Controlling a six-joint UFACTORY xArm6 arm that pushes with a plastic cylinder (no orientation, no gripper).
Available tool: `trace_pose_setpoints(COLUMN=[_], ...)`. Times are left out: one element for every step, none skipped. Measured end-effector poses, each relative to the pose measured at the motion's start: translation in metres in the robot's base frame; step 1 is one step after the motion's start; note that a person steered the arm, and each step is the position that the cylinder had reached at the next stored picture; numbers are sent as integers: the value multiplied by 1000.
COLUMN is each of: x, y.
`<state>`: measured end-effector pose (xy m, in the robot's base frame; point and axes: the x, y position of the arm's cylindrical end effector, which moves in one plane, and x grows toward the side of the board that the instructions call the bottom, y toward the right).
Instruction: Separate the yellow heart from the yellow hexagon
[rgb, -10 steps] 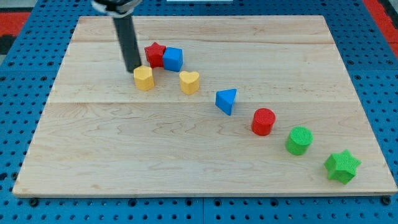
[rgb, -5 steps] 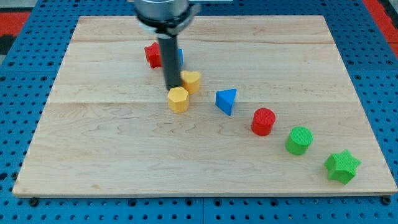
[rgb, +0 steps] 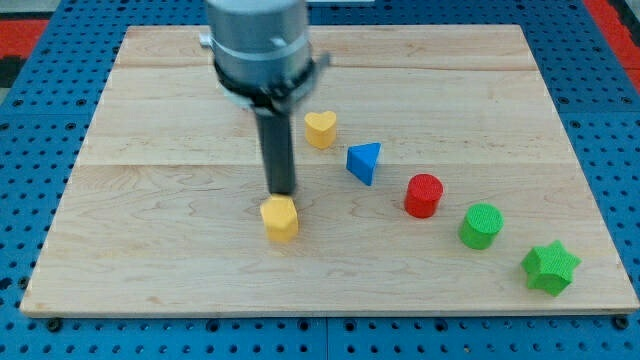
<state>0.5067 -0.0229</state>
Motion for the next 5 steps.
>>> trace_pose_setpoints(x=[-20,-79,-101,-118,-110], y=[25,48,73,19,-9])
